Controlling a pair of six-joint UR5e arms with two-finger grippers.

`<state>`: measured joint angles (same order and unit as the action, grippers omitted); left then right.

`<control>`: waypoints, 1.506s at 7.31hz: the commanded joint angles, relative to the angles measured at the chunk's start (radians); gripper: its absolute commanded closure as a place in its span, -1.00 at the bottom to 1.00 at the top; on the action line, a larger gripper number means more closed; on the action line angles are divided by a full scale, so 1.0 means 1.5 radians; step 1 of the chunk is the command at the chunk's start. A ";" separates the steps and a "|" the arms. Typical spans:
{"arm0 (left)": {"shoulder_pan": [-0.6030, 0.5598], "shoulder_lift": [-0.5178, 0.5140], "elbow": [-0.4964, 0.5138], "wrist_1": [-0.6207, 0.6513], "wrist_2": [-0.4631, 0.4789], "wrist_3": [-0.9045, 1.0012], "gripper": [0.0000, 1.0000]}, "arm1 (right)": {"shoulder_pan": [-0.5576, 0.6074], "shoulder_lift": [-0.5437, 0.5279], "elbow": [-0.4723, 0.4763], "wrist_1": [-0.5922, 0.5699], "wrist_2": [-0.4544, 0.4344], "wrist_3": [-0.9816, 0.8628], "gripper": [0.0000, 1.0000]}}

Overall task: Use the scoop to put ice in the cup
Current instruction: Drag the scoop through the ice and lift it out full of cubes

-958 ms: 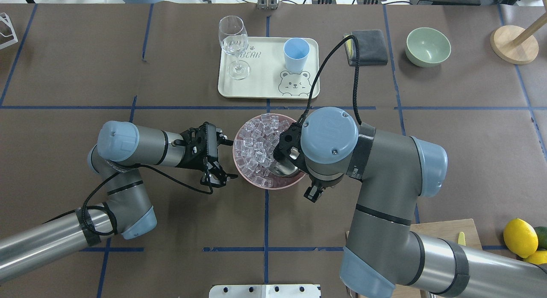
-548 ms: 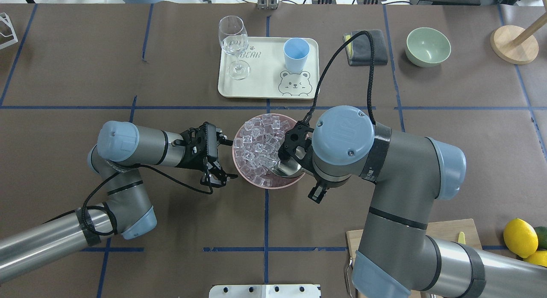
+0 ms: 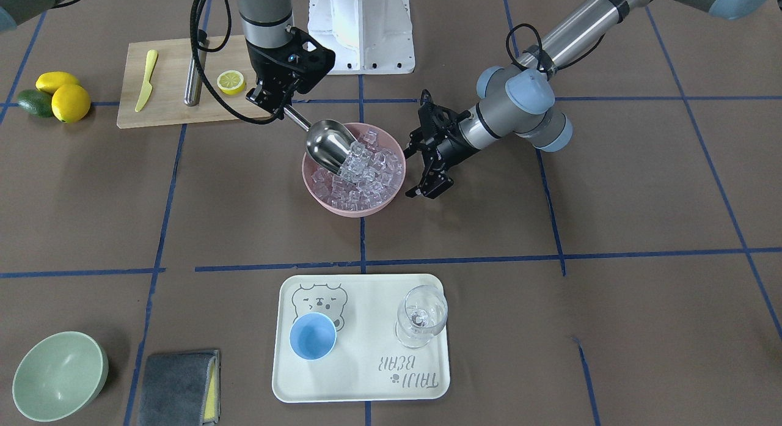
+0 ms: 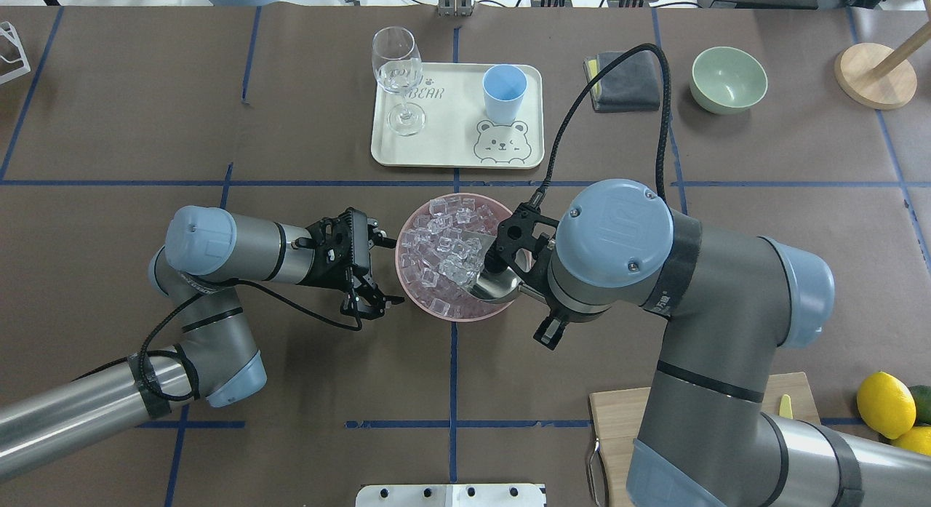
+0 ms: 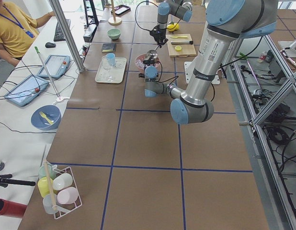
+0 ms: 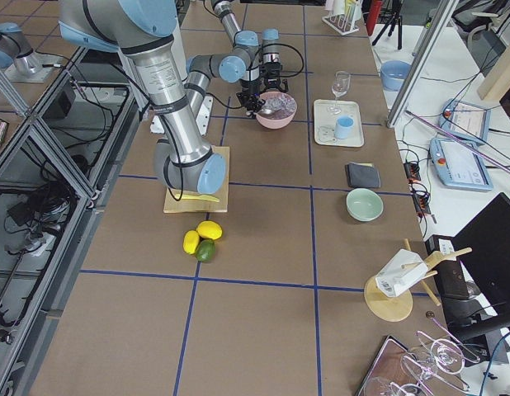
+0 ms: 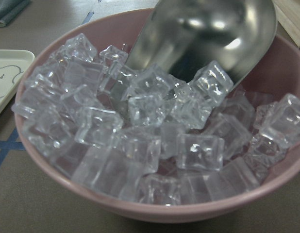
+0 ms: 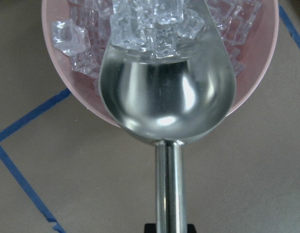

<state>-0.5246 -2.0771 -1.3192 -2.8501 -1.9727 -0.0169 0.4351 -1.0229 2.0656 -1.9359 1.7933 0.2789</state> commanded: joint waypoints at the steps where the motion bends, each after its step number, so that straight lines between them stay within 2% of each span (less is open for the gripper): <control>1: 0.000 0.000 0.000 0.000 0.000 0.000 -0.99 | 0.001 -0.008 0.027 0.000 -0.001 0.003 1.00; 4: 0.000 -0.001 0.000 0.000 0.000 0.000 -0.99 | 0.002 -0.023 0.061 0.003 -0.002 0.054 1.00; 6: 0.000 -0.001 0.000 0.000 0.000 0.000 -0.99 | 0.006 -0.031 0.064 0.032 -0.002 0.074 1.00; 9: 0.000 -0.001 0.000 -0.001 0.000 0.000 -0.99 | 0.014 -0.065 0.064 0.118 -0.004 0.123 1.00; 11: 0.000 -0.001 0.000 -0.001 0.000 0.000 -0.99 | 0.019 -0.064 0.063 0.134 -0.023 0.152 1.00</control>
<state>-0.5246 -2.0785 -1.3192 -2.8515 -1.9727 -0.0169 0.4582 -1.1175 2.1612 -1.7507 1.7734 0.4796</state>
